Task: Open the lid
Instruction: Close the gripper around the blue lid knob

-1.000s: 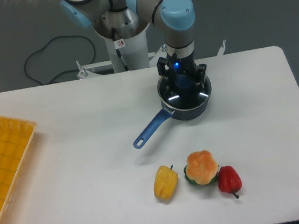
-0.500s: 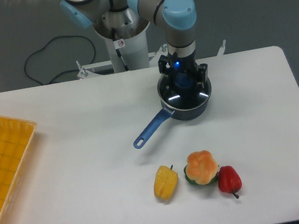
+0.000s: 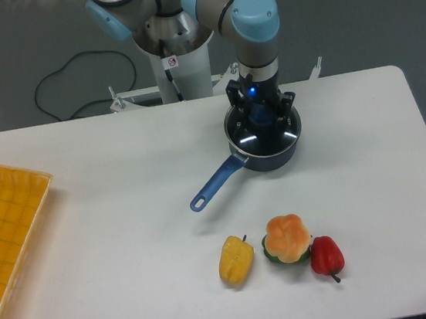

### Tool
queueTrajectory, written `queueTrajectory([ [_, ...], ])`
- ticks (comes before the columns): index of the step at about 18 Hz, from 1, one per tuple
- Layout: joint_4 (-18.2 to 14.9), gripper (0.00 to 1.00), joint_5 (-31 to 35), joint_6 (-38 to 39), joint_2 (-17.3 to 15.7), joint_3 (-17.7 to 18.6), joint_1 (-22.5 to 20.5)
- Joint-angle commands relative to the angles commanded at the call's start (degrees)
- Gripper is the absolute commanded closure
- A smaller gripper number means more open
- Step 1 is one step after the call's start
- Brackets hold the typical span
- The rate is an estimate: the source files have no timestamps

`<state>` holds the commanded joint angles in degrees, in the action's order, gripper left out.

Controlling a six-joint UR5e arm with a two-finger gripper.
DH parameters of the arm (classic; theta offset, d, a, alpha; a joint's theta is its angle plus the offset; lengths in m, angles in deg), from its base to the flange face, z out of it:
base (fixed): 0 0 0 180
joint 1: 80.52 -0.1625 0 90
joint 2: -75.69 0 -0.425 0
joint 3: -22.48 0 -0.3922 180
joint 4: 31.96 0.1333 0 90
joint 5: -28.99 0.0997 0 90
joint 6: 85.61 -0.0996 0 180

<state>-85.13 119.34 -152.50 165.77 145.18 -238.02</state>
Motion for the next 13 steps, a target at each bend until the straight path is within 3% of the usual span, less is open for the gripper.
queueTrajectory([
  [8, -0.09, 0.56, -0.09, -0.17, 0.09, -0.7, -0.53],
  [13, -0.79, 0.56, 0.17, -0.26, 0.0, -2.37, -0.44],
])
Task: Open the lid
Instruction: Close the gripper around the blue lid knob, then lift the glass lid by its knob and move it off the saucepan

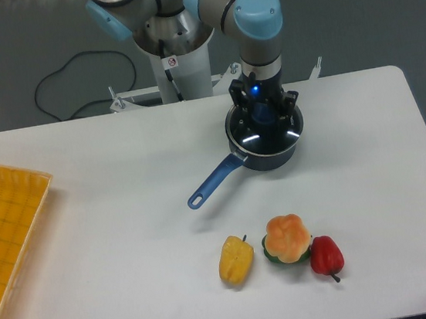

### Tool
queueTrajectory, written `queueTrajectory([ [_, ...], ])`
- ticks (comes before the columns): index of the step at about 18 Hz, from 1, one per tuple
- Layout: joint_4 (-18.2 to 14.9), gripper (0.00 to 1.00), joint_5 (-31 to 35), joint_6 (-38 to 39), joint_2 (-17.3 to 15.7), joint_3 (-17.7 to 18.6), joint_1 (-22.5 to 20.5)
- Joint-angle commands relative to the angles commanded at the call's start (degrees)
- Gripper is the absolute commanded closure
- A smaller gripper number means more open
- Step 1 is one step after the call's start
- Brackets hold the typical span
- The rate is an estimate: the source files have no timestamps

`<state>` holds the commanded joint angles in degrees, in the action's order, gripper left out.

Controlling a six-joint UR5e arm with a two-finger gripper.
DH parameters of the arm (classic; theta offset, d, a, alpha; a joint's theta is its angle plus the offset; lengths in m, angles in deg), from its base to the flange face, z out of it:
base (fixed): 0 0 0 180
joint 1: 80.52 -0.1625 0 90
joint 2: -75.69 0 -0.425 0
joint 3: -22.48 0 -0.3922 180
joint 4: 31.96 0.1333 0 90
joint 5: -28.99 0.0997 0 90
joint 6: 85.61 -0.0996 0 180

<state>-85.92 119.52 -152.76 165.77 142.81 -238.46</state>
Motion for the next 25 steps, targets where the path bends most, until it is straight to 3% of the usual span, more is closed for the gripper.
queueTrajectory([
  [4, -2.1, 0.56, 0.09, -0.44, 0.17, -1.93, -0.09],
  [10, -9.49, 0.56, 0.0, -0.62, 1.57, -8.08, -1.23],
  [25, -9.84, 0.56, 0.09, -0.62, 13.0, -20.38, -3.87],
])
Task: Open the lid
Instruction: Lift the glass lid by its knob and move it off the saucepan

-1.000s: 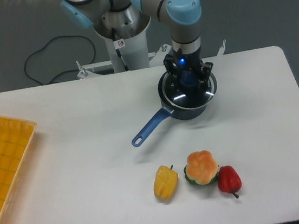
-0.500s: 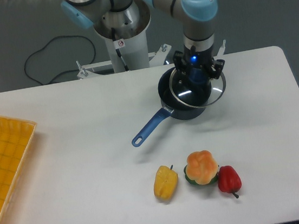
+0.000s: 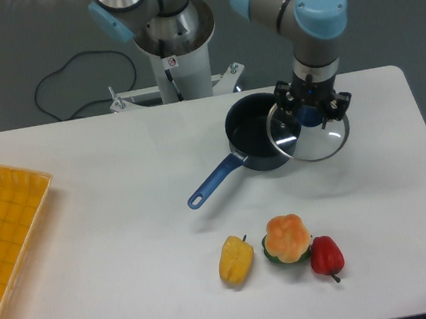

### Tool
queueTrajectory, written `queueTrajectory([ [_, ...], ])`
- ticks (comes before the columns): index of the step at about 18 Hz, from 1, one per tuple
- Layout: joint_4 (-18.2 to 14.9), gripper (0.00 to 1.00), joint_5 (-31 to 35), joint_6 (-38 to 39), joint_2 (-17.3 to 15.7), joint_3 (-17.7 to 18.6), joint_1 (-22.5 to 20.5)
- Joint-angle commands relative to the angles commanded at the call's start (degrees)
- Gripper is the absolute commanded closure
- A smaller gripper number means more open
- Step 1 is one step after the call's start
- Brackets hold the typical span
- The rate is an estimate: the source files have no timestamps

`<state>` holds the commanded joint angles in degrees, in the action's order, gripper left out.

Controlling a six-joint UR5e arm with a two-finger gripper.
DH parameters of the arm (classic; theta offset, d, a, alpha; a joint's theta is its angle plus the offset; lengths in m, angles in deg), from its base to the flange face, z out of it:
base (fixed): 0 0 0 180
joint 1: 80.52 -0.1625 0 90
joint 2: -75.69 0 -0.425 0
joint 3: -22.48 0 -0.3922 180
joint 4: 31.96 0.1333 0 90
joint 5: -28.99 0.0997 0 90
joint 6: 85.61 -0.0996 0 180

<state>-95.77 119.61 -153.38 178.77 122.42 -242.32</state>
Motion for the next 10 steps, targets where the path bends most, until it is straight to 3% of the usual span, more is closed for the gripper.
queueTrajectory([
  [4, 0.0, 0.56, 0.09, 0.0, 3.07, -3.17, -0.09],
  [10, 0.17, 0.56, 0.35, -1.23, 5.98, -5.11, -1.41],
])
